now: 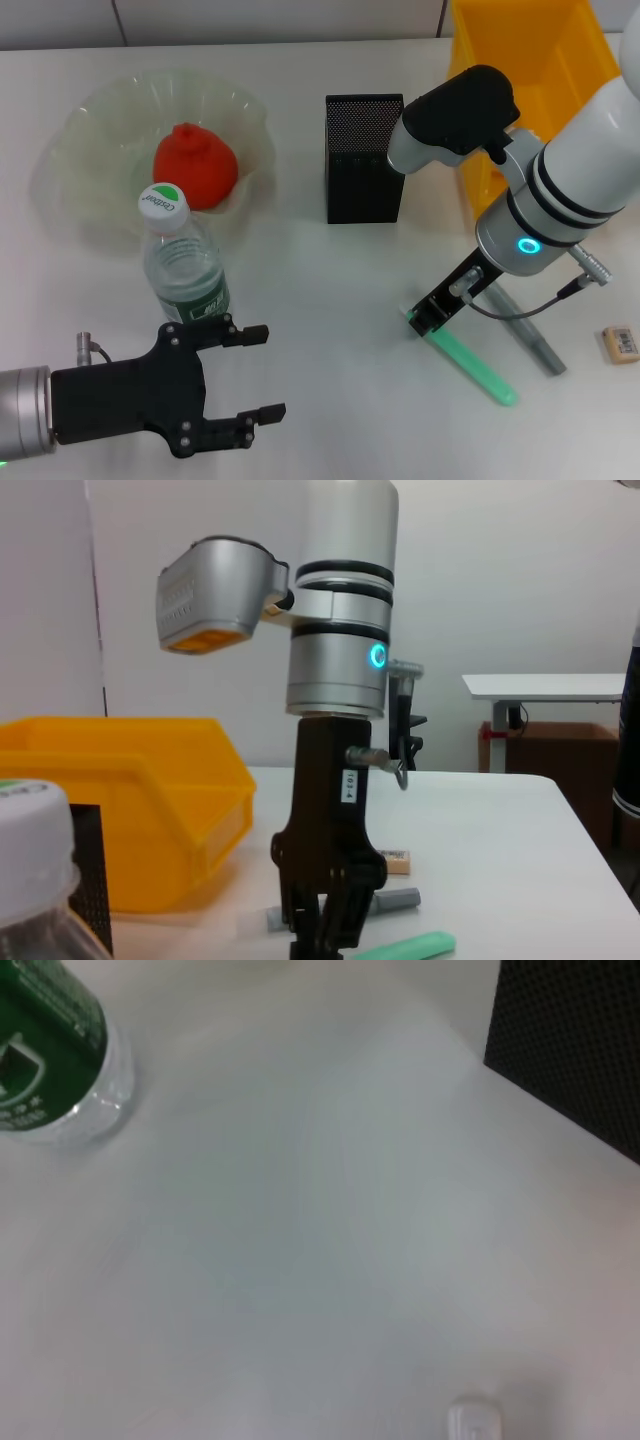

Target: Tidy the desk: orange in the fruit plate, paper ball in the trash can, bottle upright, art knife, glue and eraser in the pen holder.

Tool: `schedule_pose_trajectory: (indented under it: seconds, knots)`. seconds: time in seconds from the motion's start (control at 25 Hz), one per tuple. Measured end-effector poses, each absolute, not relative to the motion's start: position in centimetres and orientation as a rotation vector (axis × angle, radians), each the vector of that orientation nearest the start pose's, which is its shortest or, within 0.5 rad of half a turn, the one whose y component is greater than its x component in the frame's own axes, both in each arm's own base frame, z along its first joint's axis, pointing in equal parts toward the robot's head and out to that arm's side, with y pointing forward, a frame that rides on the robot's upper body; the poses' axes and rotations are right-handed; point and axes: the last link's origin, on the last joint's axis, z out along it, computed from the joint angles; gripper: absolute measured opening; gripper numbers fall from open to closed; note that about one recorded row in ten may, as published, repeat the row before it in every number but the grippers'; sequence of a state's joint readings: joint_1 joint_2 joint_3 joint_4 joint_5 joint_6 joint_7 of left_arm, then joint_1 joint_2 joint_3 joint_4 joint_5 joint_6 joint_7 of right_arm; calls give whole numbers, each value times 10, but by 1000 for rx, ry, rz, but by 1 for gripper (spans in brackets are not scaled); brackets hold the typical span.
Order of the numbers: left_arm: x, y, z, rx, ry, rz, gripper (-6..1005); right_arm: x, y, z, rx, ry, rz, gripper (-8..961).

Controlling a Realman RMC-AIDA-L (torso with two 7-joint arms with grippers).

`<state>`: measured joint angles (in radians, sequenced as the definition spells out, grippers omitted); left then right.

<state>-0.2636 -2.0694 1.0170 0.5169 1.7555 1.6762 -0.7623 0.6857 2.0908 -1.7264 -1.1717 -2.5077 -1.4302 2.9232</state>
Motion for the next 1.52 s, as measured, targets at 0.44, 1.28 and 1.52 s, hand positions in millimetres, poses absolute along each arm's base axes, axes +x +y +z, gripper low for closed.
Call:
schedule_pose_trajectory:
  seconds: [0.44, 1.28, 1.52]
  knots:
    - [-300, 220, -40, -2843, -122, -820, 743, 131, 341, -22, -2613, 1049, -186, 165]
    - [-299, 223, -41, -2841, -108, -814, 742, 181, 370, 8, -2272, 363, 1166, 166]
    - [-299, 222, -41, -2841, -113, -816, 742, 187, 384, -27, -2314, 392, 1092, 166]
